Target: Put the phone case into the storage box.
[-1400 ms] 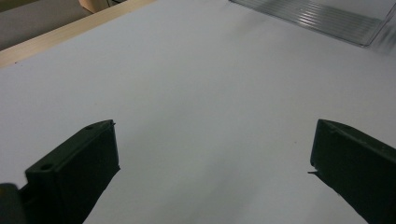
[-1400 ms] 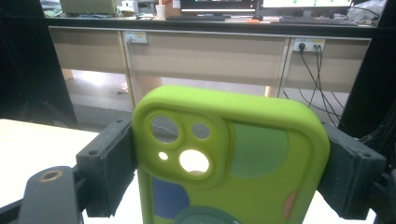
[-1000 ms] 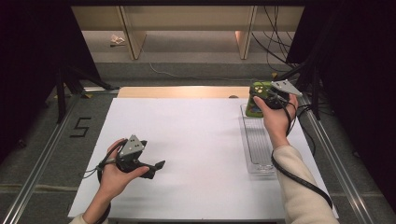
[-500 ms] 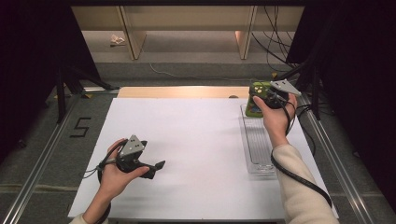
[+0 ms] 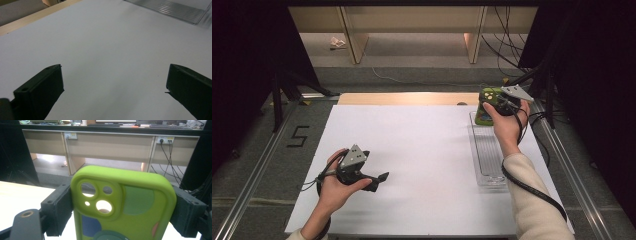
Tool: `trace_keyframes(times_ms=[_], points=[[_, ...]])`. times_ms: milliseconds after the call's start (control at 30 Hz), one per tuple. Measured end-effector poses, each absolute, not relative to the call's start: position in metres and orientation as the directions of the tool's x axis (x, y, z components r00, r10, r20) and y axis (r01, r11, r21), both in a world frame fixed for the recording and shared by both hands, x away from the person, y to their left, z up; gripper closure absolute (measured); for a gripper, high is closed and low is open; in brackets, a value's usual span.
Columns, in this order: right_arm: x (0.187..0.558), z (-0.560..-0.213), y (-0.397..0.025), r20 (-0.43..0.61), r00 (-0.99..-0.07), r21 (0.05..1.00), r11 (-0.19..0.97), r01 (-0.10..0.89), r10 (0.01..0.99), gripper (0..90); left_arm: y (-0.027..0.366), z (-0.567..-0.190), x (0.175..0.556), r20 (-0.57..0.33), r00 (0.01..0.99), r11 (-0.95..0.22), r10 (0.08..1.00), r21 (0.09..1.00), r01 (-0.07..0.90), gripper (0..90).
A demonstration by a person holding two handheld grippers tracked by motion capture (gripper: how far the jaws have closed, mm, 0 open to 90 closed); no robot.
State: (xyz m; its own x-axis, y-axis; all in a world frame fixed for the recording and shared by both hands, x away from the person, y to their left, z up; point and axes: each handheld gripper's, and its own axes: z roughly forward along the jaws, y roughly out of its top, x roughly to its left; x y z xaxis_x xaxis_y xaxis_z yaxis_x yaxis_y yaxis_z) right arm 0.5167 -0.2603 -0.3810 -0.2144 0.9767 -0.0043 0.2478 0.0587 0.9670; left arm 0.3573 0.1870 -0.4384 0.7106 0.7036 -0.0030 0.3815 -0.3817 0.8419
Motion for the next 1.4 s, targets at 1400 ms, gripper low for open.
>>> trace_keyframes(times_ms=[1400], points=[[0.535,-0.394,-0.263,-0.020,-0.211,0.955,0.081,0.285,0.977,17.5,0.187,-0.439,0.358,-0.005,0.712,-0.383,0.702,0.840,0.384,0.8]])
